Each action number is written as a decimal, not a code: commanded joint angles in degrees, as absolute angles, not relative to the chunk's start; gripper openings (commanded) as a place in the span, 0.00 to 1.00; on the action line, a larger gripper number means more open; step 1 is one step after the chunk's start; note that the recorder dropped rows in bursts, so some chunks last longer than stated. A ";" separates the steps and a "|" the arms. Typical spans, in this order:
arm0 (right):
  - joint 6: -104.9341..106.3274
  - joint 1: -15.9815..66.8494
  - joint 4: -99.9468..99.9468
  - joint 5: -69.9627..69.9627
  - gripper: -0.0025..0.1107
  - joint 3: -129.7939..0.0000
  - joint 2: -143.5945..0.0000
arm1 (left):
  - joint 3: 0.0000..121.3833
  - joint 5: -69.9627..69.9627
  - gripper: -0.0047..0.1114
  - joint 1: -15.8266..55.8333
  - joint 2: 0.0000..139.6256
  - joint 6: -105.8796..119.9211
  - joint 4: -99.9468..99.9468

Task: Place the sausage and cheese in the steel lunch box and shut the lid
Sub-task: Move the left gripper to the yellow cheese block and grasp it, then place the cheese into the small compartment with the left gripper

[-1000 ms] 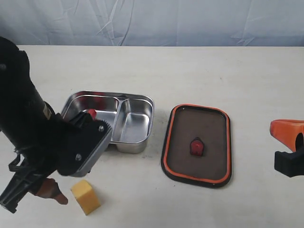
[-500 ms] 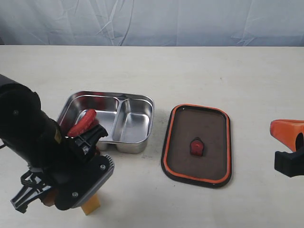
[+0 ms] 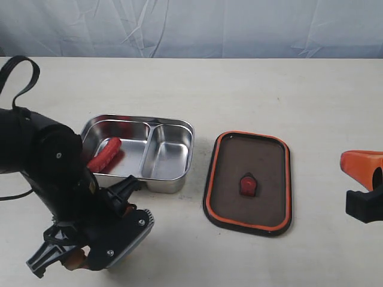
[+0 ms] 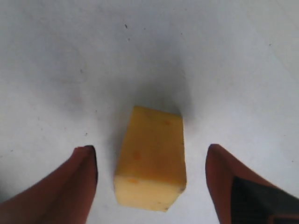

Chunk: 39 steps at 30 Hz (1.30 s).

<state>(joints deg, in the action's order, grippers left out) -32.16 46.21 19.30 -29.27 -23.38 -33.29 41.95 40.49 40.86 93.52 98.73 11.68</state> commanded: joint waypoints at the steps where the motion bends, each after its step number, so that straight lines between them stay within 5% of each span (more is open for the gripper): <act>1: -32.03 45.83 19.69 -29.17 0.01 -23.16 -33.00 | 41.71 38.39 0.51 41.19 95.00 98.32 11.92; 10: -32.03 45.83 19.69 -29.29 0.01 -23.16 -33.00 | 41.71 37.85 0.04 41.40 94.84 98.32 11.92; 17: -32.03 45.83 19.69 -29.29 0.01 -23.16 -33.00 | 41.88 35.33 0.04 45.36 89.73 93.28 12.56; 24: -32.03 45.83 19.69 -29.29 0.01 -23.16 -33.00 | 45.01 16.80 0.04 46.32 81.90 63.97 14.05; 39: -32.03 45.83 19.69 -29.90 0.01 -23.16 -33.00 | 56.74 11.50 0.04 37.52 94.52 35.92 15.90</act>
<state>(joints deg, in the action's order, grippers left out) -32.16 46.21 19.30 -29.72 -23.38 -33.29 55.09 11.33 38.12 91.80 38.45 14.44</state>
